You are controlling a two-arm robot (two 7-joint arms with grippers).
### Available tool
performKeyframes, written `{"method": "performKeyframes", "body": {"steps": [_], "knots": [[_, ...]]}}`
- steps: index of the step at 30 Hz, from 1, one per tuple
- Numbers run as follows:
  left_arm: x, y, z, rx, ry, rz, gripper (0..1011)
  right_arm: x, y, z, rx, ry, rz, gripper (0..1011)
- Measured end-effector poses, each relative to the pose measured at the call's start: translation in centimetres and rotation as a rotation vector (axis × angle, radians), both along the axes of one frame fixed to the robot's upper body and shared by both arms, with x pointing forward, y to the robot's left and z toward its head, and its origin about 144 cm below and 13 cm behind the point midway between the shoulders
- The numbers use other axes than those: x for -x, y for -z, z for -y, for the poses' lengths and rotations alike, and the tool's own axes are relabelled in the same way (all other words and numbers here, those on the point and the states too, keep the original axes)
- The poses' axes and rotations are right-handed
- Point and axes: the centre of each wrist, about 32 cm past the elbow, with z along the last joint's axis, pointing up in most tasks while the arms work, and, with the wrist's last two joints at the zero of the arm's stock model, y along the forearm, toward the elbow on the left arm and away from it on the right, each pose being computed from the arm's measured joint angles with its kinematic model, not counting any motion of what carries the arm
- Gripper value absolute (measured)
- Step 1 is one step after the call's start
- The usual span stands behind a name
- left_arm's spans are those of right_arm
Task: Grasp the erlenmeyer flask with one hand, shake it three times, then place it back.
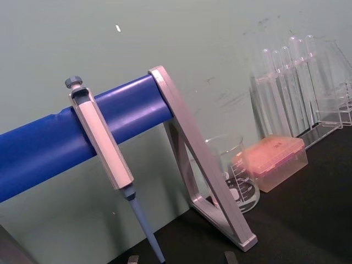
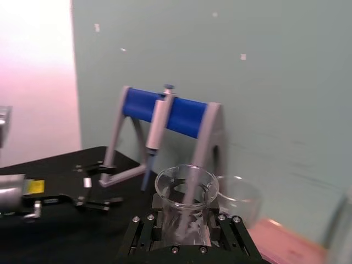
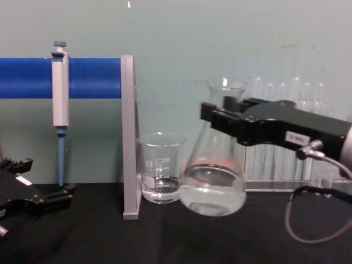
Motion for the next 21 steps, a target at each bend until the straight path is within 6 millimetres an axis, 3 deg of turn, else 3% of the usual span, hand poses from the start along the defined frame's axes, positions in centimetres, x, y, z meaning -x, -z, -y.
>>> {"method": "performKeyframes", "body": {"steps": [21], "knots": [[0.00,0.00,0.00,0.000,0.000,0.000,1001,-0.29,0.02,-0.97,-0.001,-0.070,-0.009,457]]}}
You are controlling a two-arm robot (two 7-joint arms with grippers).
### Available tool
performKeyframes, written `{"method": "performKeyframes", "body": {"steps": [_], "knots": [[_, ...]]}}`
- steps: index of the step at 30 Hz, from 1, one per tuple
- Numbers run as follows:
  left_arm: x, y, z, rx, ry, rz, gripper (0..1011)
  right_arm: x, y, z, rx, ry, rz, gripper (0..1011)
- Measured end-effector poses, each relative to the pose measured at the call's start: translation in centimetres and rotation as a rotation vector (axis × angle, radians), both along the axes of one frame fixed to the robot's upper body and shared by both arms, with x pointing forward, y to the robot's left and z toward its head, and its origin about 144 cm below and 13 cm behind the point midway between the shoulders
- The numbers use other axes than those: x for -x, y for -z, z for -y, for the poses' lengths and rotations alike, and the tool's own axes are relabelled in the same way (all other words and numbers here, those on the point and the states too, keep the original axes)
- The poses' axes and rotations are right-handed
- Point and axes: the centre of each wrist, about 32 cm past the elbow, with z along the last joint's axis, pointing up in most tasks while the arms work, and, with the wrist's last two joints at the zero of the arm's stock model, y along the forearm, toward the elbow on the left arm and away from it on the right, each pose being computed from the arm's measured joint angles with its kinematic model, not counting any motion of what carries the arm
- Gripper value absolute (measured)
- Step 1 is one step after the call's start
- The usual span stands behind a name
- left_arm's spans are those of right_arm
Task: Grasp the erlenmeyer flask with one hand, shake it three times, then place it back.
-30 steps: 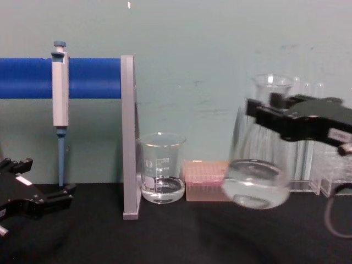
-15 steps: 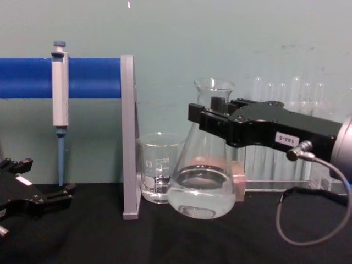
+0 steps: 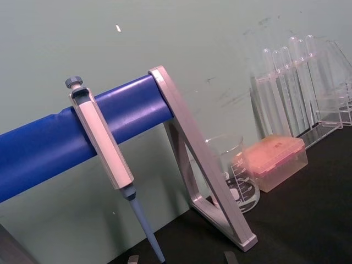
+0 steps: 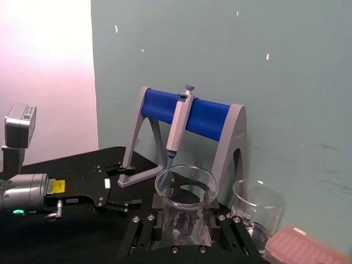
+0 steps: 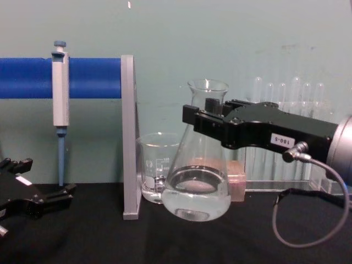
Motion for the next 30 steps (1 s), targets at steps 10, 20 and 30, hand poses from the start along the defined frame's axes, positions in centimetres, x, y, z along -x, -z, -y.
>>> {"method": "performKeyframes", "body": {"steps": [10,20,30], "knots": [[0.0,0.0,0.0,0.000,0.000,0.000,1001,-0.2,0.0,-0.1,0.003,-0.014,-0.002,457],[0.0,0.0,0.0,0.000,0.000,0.000,1001,-0.7,0.0,0.0,0.024,-0.040,-0.009,457],[0.0,0.0,0.0,0.000,0.000,0.000,1001,-1.3,0.9,0.6,0.052,-0.077,-0.039,457]]}}
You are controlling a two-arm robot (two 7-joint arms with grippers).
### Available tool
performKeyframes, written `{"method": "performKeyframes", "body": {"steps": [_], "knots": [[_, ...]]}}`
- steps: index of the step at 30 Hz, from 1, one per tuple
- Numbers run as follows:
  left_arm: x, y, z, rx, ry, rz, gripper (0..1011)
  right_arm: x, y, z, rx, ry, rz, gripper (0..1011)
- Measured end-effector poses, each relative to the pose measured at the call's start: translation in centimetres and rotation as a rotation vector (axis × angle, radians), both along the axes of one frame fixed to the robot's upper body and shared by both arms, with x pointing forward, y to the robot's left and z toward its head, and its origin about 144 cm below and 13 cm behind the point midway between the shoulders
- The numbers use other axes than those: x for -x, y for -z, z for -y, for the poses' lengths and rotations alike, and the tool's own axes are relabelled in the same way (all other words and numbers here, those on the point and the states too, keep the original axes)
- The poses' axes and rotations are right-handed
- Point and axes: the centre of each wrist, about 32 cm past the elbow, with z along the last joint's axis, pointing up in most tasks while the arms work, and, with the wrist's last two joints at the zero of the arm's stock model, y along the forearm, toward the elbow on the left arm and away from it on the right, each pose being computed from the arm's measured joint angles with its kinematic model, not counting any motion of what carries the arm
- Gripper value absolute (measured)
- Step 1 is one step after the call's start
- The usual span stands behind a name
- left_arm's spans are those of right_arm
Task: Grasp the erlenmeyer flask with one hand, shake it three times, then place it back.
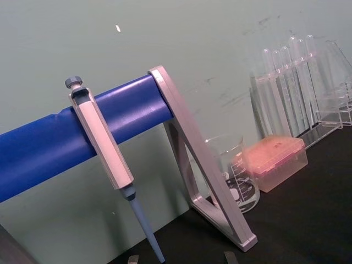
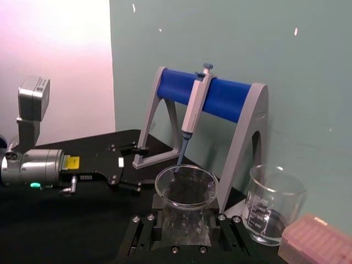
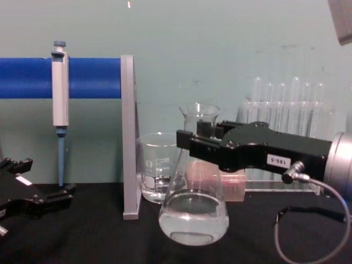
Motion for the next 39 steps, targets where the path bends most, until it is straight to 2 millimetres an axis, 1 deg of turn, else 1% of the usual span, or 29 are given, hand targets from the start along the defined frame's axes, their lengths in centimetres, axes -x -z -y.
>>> {"method": "performKeyframes", "body": {"steps": [28,39], "knots": [[0.0,0.0,0.0,0.000,0.000,0.000,1001,-0.7,3.0,1.0,0.057,-0.051,-0.093,457],[0.0,0.0,0.0,0.000,0.000,0.000,1001,-0.8,3.8,1.4,0.066,-0.064,-0.108,457]]}}
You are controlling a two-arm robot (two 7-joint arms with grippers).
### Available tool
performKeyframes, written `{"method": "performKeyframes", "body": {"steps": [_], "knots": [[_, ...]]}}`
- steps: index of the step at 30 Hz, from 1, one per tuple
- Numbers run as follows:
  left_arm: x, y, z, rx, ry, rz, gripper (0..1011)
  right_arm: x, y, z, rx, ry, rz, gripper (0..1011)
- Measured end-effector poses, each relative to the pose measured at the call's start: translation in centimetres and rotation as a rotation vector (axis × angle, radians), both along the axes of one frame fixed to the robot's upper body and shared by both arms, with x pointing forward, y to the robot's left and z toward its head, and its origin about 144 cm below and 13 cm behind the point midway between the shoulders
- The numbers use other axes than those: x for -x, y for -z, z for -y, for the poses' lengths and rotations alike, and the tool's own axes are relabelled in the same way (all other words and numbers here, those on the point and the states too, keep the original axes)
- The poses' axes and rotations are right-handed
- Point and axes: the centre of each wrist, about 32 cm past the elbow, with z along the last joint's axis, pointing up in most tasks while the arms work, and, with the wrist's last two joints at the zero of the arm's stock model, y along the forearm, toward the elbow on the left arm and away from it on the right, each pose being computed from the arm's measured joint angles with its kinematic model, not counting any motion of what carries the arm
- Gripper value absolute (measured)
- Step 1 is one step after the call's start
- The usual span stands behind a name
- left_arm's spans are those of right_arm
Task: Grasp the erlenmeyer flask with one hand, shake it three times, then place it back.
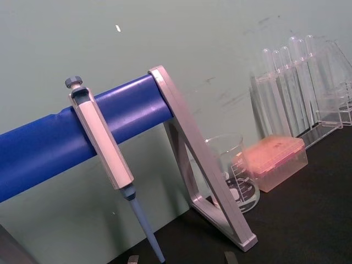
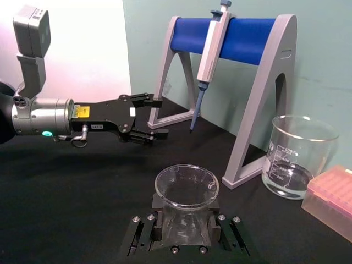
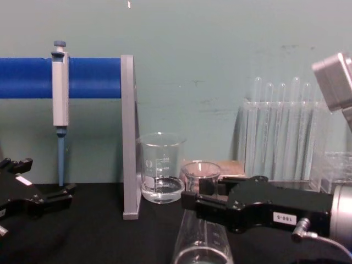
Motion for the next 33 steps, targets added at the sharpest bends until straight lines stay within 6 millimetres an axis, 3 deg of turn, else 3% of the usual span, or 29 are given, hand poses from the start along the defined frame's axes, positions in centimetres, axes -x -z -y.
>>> {"method": "performKeyframes", "body": {"steps": [33], "knots": [[0.00,0.00,0.00,0.000,0.000,0.000,1001,0.21,0.67,-0.15,-0.001,-0.007,-0.045,457]]}}
